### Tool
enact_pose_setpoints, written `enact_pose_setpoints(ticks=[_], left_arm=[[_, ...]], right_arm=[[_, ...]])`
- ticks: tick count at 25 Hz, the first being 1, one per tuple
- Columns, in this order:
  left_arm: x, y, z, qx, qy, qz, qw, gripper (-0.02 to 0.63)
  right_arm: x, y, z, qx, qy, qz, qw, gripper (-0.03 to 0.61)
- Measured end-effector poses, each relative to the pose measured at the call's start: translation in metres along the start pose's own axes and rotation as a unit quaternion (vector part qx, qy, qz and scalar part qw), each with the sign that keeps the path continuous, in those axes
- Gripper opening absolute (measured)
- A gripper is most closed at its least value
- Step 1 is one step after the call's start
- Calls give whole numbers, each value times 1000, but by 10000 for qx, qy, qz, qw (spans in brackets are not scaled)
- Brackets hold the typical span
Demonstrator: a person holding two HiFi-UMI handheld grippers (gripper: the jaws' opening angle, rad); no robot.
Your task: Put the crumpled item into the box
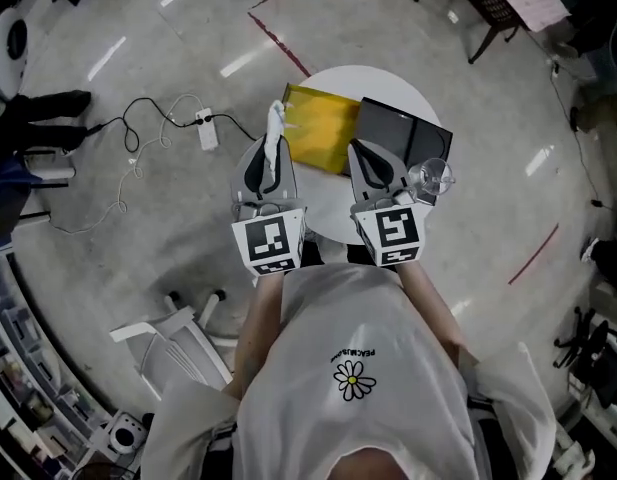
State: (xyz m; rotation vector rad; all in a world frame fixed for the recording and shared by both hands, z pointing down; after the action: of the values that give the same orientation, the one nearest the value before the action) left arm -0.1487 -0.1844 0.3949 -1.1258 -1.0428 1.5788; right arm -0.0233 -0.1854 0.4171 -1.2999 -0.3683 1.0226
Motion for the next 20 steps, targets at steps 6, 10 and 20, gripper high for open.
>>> enact_pose_setpoints(ticks=[6,10,20], left_arm=[[-4,-7,6,54,108,39,9999,60],[-5,-12,3,82,87,120,9999,60],[-24,-40,-8,690,-202,468,9963,58]], right_arm=[[-3,0,-1,24,48,-47,10000,-2],[-2,-1,-2,-9,56,-35,10000,-1],[-2,-14,-1,-58,63,135,9999,0]])
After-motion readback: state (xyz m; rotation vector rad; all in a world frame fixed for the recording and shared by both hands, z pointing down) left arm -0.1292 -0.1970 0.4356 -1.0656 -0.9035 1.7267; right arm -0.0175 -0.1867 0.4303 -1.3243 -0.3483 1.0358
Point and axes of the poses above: the fingertips, and each gripper's own axes: x backward along the fingers, z to its left, y out of its top, the point moved 1 cm from there along x, backward along the fingers, and after that the axes turned 14 degrees about x, right-handed, at the moved point
